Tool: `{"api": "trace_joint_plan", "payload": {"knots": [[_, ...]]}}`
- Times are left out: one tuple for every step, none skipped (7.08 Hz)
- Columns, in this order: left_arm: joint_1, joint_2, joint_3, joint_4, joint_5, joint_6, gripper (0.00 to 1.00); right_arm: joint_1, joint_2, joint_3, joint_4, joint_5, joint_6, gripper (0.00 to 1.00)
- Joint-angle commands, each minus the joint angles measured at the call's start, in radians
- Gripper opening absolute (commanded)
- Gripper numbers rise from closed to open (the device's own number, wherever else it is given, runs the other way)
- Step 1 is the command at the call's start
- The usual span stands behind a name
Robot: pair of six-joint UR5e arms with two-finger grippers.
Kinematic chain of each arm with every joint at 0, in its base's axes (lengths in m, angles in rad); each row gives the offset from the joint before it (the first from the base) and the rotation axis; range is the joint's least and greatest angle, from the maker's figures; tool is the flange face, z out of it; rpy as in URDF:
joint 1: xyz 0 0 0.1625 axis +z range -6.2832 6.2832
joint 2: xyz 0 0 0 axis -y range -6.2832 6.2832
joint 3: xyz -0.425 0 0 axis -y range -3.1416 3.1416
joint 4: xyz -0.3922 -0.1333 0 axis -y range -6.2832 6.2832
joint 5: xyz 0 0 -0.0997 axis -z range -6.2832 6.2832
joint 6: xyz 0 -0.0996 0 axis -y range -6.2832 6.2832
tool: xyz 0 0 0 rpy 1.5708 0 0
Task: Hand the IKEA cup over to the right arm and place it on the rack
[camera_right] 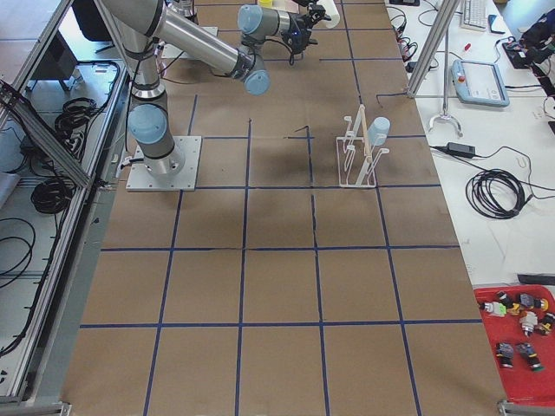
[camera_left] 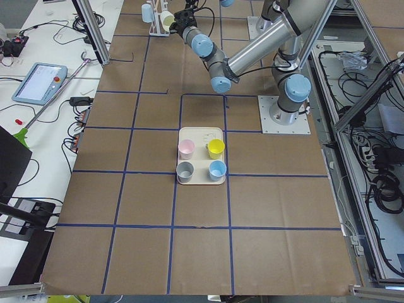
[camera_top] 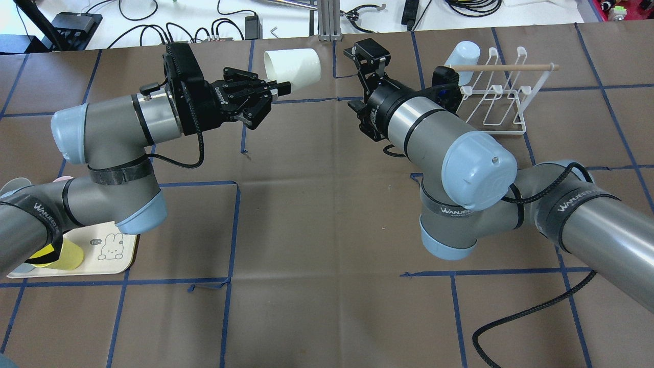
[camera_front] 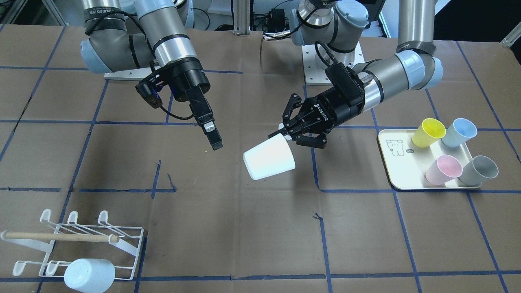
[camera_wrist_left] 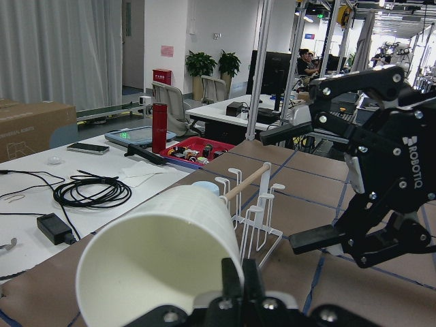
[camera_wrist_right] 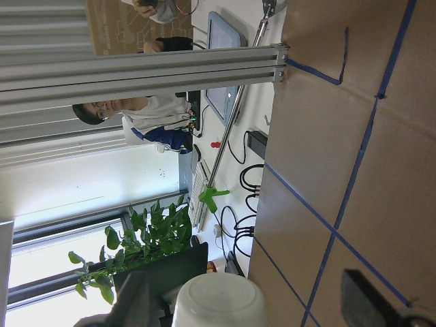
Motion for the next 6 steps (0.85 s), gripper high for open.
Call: {"api": "trace_joint_plan", "payload": {"knots": [[0.0,0.001,-0.031,0.061,0.004,-0.012,0.05,0.024,0.002,-0.021,0.029,-0.012,0.007,0.98],[0.0,0.003,-0.031,0.063,0.004,-0.026,0.05,0.046,0.005,-0.034,0.05,-0.035,0.042,0.98],[0.0,0.003,-0.031,0.063,0.004,-0.026,0.06,0.051,0.02,-0.059,0.05,-0.037,0.06,0.98],[0.0,0.003,-0.031,0.063,0.004,-0.028,0.06,0.072,0.053,-0.088,0.05,-0.038,0.062,0.97],[0.0,0.003,-0.031,0.063,0.006,-0.028,0.06,0.097,0.08,-0.113,0.05,-0.051,0.073,0.96],[0.0,0.003,-0.031,0.063,0.004,-0.026,0.06,0.114,0.097,-0.133,0.05,-0.074,0.077,0.96]]}}
